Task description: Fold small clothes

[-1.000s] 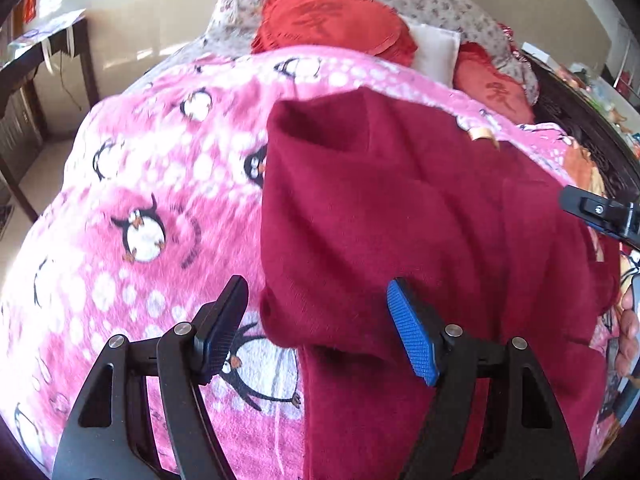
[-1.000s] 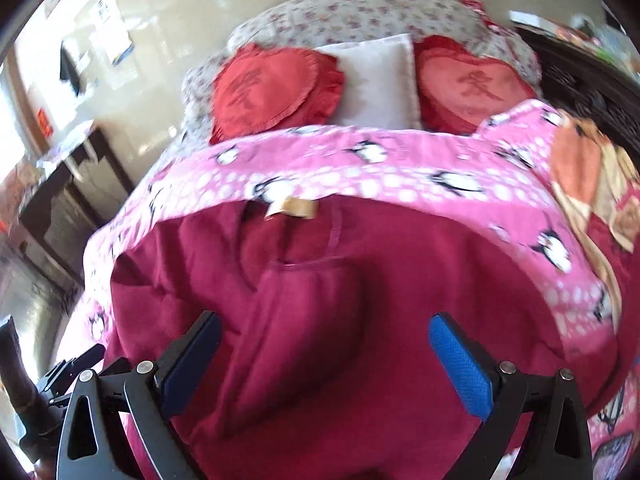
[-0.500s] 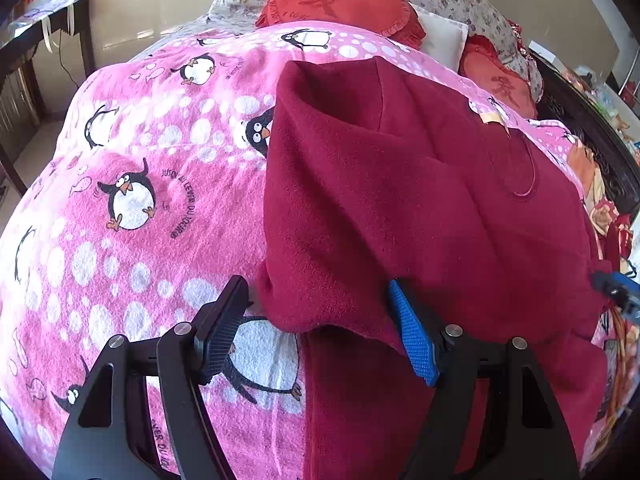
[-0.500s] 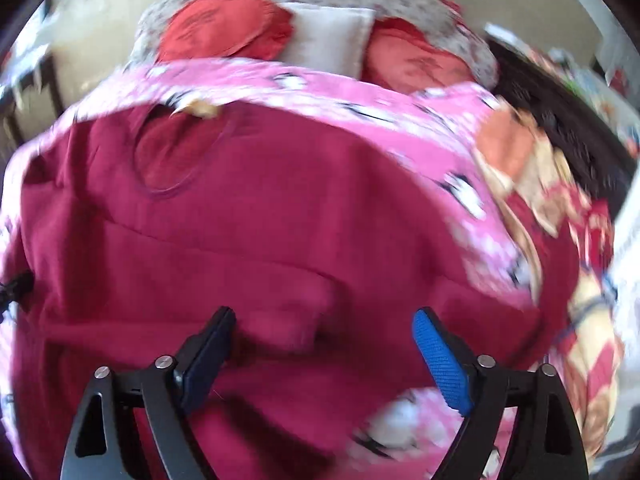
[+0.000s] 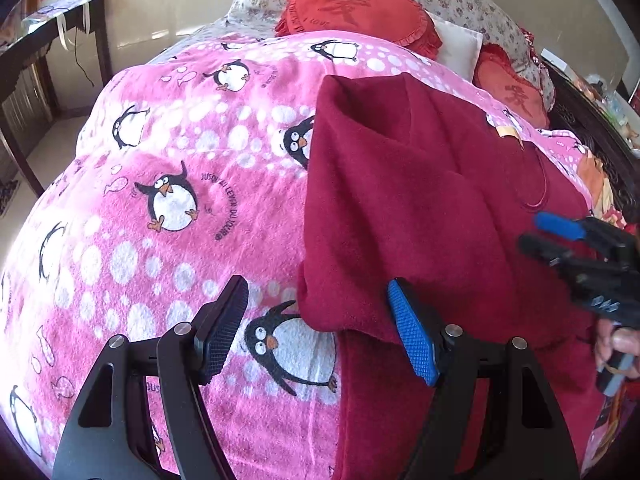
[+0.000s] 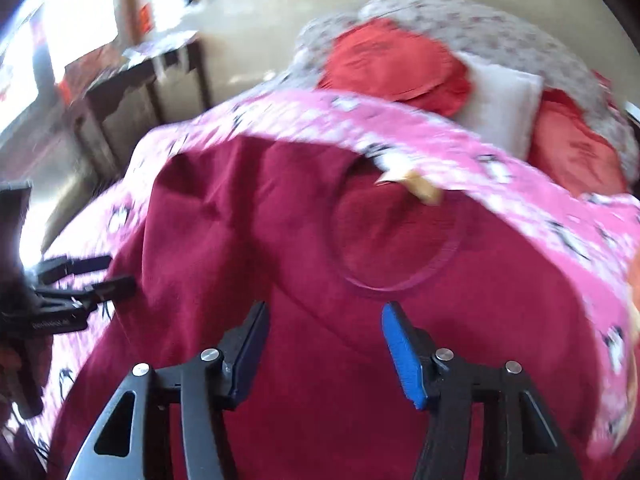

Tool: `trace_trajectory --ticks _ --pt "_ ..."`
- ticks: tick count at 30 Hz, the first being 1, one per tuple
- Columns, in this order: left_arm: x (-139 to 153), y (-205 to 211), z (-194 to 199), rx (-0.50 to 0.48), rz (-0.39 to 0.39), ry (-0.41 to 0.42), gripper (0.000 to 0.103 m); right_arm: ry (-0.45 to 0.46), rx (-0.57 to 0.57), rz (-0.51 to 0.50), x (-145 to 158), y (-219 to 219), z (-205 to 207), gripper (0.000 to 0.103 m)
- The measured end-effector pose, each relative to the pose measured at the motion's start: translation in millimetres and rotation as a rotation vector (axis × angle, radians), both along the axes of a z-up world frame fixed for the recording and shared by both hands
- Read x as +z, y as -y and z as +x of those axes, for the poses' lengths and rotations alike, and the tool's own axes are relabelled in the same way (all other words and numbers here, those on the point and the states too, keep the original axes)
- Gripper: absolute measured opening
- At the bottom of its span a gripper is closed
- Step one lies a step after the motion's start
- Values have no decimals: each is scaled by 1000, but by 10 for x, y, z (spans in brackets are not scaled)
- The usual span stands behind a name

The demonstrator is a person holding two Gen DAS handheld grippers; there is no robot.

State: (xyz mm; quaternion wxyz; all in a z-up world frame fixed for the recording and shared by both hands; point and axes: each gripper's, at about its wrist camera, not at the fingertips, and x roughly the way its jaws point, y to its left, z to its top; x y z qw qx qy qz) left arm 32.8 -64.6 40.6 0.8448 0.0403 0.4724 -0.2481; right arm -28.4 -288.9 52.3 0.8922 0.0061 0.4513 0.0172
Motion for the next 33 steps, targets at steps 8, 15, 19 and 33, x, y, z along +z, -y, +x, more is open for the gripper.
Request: trace_trajectory --ticks 8,15,19,33 --pt "30 -20 34 9 -19 -1 73 -16 80 -132 -118 -165 58 4" --pt "170 6 89 54 -47 46 73 96 -74 -196 199 -6 58 4" --pt "196 89 104 55 -39 39 73 33 -117 -80 -19 181 160 4" --pt "92 393 217 38 -15 47 73 86 -396 -10 281 1190 -1038 65"
